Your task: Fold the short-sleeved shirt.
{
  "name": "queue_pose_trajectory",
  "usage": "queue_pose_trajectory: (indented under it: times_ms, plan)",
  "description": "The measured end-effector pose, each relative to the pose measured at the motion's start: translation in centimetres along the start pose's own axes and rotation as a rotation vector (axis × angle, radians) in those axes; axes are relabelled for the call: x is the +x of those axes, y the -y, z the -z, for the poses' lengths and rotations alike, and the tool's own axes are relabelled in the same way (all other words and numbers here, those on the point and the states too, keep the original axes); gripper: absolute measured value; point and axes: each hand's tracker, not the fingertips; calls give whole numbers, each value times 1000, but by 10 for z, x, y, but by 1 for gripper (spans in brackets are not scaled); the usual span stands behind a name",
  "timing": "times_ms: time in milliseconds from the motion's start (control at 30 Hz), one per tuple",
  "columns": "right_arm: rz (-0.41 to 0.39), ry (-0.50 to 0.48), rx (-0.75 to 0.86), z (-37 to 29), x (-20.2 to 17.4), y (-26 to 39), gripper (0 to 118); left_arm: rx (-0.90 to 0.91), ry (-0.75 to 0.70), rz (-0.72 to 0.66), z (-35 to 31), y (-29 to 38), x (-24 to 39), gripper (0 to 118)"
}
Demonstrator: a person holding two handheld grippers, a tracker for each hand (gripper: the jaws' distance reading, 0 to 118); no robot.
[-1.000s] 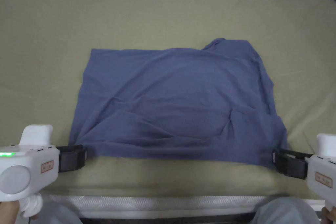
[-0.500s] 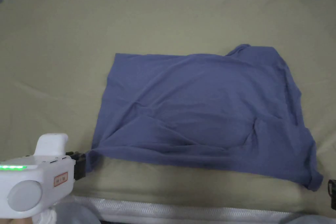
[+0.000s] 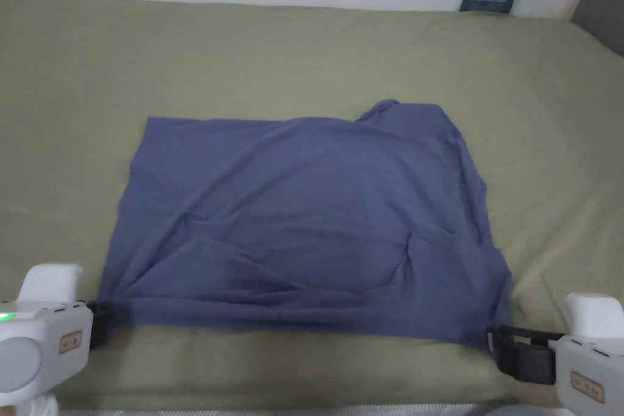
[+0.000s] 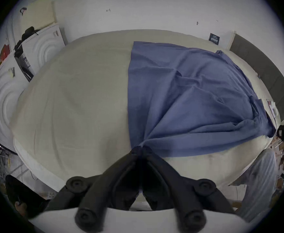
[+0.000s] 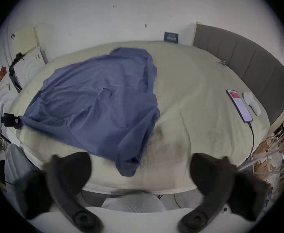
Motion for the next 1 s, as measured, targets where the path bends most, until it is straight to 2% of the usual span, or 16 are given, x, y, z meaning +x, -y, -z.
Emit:
queue_pose_trajectory:
  times_ms: [33,133,167,200,233,267,367,533,667,833,1000]
  plan:
    - [-9,4,-73,1,-3,0,101,6,-7,9,-1,0,2,2]
    - [-21,-14,-112,25,9,-5,101,2,-4,-2,-1,-1,0,2]
    - [-28,-28,-146,31,10,-5,95,0,-1,-11,-1,-2,-1,2]
    - [-31,-24,-138,34,10,-6,76,4,-4,-21,-2,-2,-2,2]
    - [-40,-23,-148,39,7,-8,24,1,1,-27,-2,-4,-3,2]
    - [-42,-33,-140,42,7,-10,9,-6,12,-36,0,-7,-6,2]
    - [-68,-31,-93,34,0,-33,8,18,16,-28,-3,-23,-13,2]
    - [-39,-26,-9,46,8,-95,8,64,60,-51,-4,-74,-14,2]
    - [-113,-17,25,71,2,-148,8,101,14,16,15,-120,-2,2]
    - [-144,15,0,132,-3,-198,8,90,16,4,58,-179,-1,2]
    - [-118,36,-81,191,0,-207,8,38,17,5,106,-208,4,2]
